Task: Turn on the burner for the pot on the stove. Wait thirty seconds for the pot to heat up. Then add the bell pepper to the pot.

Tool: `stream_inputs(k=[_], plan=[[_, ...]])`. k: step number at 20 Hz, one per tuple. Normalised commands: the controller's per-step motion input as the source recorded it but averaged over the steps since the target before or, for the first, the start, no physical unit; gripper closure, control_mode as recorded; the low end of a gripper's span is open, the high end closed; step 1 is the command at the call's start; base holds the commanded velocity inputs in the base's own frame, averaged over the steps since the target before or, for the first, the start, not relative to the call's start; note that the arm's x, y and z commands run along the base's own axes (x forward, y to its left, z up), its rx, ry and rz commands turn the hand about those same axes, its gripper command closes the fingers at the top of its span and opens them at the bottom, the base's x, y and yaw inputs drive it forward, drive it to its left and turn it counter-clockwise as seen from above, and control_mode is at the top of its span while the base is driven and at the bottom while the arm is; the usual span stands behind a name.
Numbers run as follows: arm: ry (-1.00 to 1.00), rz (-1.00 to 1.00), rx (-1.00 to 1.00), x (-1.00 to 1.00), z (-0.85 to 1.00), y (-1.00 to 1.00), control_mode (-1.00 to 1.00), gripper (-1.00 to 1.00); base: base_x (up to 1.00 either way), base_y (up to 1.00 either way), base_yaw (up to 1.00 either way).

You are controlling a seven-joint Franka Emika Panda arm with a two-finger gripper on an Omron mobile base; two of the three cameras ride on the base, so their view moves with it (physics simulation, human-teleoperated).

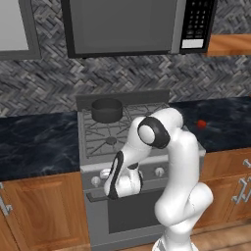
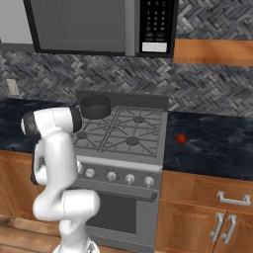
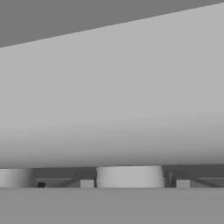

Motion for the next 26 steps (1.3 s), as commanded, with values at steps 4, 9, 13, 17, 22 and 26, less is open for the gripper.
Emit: stream_inputs(k=[4,9,13,17,22,26], plan=[[0.01,0.17,0.03,-0.39,-0.09,0.94,-1.0,1.0,0.0,0.0,0.0],[0.08,0.28,0.09,-0.46,-0.21,1.0,-1.0,1.0,0.0,0.0,0.0],[0.06,0.3,0.1,-0.56,0.0,1.0,-1.0,1.0,0.0,0.0,0.0],[0.01,0.28,0.04,-0.66,0.0,1.0,-1.0,1.0,0.0,0.0,0.0],[0.0,0.24,0.0,-0.64,0.0,1.0,-1.0,1.0,0.0,0.0,0.0],[0.0,0.2,0.0,-0.57,0.0,1.0,-1.0,1.0,0.0,0.0,0.0]])
